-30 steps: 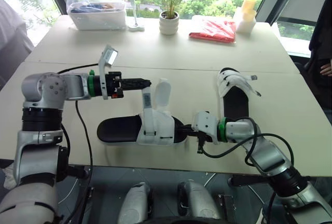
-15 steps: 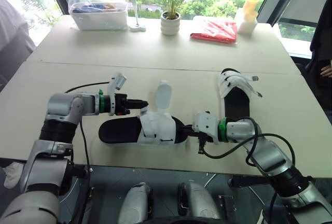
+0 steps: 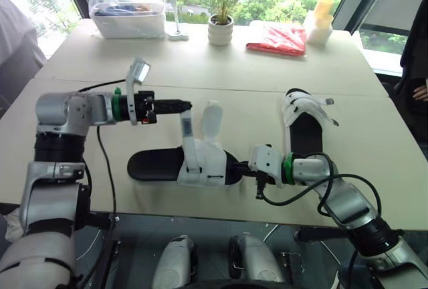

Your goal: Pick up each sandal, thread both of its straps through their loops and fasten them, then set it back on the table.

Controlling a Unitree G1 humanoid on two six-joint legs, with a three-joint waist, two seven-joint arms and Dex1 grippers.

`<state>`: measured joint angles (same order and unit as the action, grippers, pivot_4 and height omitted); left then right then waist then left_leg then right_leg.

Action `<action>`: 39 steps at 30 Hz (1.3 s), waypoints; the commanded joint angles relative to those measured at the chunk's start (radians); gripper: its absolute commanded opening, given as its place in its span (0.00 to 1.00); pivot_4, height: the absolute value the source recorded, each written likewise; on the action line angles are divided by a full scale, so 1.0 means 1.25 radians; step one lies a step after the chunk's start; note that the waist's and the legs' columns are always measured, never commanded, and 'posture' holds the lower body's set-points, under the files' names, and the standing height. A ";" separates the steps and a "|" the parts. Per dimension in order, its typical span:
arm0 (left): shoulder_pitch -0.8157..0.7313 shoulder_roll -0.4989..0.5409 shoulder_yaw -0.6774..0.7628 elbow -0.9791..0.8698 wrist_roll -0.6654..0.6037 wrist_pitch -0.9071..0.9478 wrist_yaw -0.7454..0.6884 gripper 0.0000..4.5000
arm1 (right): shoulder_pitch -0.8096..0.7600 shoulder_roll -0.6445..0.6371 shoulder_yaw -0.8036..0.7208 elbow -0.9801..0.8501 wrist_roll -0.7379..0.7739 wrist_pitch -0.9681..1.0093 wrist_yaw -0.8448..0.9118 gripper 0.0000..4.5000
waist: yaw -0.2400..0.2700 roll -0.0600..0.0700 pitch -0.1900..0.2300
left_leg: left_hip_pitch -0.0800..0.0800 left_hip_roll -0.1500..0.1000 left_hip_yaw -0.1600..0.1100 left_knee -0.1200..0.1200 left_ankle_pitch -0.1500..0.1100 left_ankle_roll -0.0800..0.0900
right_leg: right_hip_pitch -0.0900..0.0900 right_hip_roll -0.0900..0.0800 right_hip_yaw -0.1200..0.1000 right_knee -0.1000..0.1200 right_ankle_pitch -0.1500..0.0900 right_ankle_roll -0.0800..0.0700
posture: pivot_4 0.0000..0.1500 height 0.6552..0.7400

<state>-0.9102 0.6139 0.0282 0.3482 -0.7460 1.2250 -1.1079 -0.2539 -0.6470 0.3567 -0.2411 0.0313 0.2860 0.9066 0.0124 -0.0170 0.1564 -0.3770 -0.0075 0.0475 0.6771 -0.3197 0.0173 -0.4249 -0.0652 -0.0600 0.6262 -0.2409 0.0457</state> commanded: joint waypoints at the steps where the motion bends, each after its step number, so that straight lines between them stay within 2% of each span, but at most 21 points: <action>1: -0.007 -0.013 0.000 -0.015 0.011 -0.026 0.007 0.01 | 0.059 -0.014 0.076 0.081 -0.058 0.043 0.015 0.00 | 0.000 0.000 0.000 | 0.000 0.000 0.000 0.000 0.000 0.000 | 0.000 0.000 0.000 0.000 0.000 0.000 | 1.00 0.81; 5: 0.021 -0.033 -0.045 -0.001 0.060 -0.069 0.011 0.01 | 0.059 -0.013 0.077 0.081 -0.059 0.043 0.014 0.00 | 0.000 0.000 0.000 | 0.000 0.000 0.000 0.000 0.000 0.000 | 0.000 0.000 0.000 0.000 0.000 0.000 | 1.00 0.81; 15: 0.061 -0.060 -0.156 0.141 0.222 -0.223 -0.004 0.01 | 0.066 -0.015 0.073 0.077 -0.060 0.044 0.011 0.00 | 0.000 0.000 -0.001 | 0.000 0.000 0.000 0.000 0.000 0.000 | 0.000 0.000 0.000 0.000 0.000 0.000 | 1.00 0.81; 21: 0.063 -0.057 -0.151 0.143 0.246 -0.239 -0.007 0.01 | 0.064 -0.015 0.072 0.078 -0.059 0.043 0.010 0.00 | 0.000 0.000 -0.001 | 0.000 0.000 0.000 0.000 0.000 0.000 | 0.000 0.000 0.000 0.000 0.000 0.000 | 1.00 0.81; 25: 0.056 -0.046 -0.109 0.124 0.218 -0.228 -0.017 0.01 | 0.064 -0.015 0.071 0.077 -0.060 0.043 0.008 0.00 | 0.000 0.000 -0.001 | 0.000 0.000 0.000 0.000 0.000 0.000 | 0.000 0.000 0.000 0.000 0.000 0.000 | 1.00 0.81; 26: 0.053 -0.038 -0.100 0.118 0.212 -0.226 -0.025 0.16 | 0.065 -0.015 0.071 0.077 -0.059 0.043 0.008 0.00 | 0.000 -0.001 -0.001 | 0.000 0.000 0.000 0.000 0.000 0.000 | 0.000 0.000 0.000 0.000 0.000 0.000 | 1.00 0.81; 27: 0.048 -0.029 -0.089 0.114 0.211 -0.230 -0.029 0.20 | 0.065 -0.015 0.070 0.076 -0.059 0.044 0.007 0.00 | 0.000 0.000 -0.001 | 0.000 0.000 0.000 0.000 0.000 0.000 | 0.000 0.000 0.000 0.000 0.000 0.000 | 1.00 0.81; 29: 0.037 -0.015 -0.074 0.113 0.217 -0.249 -0.026 0.38 | 0.066 -0.016 0.069 0.075 -0.058 0.044 0.007 0.00 | 0.000 0.000 -0.001 | 0.000 0.000 0.000 0.000 0.000 0.000 | 0.000 0.000 0.000 0.000 0.000 0.000 | 1.00 0.81; 30: 0.026 -0.010 -0.062 0.116 0.217 -0.254 -0.021 0.52 | 0.067 -0.017 0.069 0.074 -0.058 0.044 0.007 0.00 | 0.000 -0.001 -0.001 | 0.000 0.000 0.000 0.000 0.000 0.000 | 0.000 0.000 0.000 0.000 0.000 0.000 | 1.00 0.81; 32: -0.003 -0.005 -0.031 0.128 0.196 -0.232 -0.024 0.70 | 0.070 -0.018 0.067 0.072 -0.057 0.044 0.007 0.00 | 0.001 -0.002 -0.001 | 0.000 0.000 0.000 0.000 0.000 0.000 | 0.000 0.000 0.000 0.000 0.000 0.000 | 1.00 0.81; 38: -0.024 -0.027 0.022 0.016 0.092 -0.140 -0.068 0.70 | 0.076 -0.020 0.064 0.067 -0.058 0.047 0.005 0.00 | 0.000 -0.002 -0.001 | -0.001 0.000 0.000 0.000 0.000 0.001 | 0.000 0.000 0.000 0.000 0.000 0.000 | 1.00 0.81; 39: -0.012 -0.033 0.004 -0.010 0.097 -0.149 -0.067 0.65 | 0.076 -0.020 0.064 0.067 -0.058 0.047 0.005 0.00 | 0.000 -0.002 -0.001 | -0.001 0.000 0.000 0.000 0.000 0.001 | 0.000 0.000 0.000 0.000 0.000 0.000 | 1.00 0.81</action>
<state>-0.9352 0.5810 0.0374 0.3989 -0.6028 1.0376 -1.1842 -0.2351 -0.6462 0.3538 -0.2534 0.0241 0.2773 0.8926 0.0121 -0.0192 0.1546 -0.3777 -0.0075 0.0475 0.6771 -0.3202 0.0184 -0.4248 -0.0652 -0.0600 0.6261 -0.2409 0.0458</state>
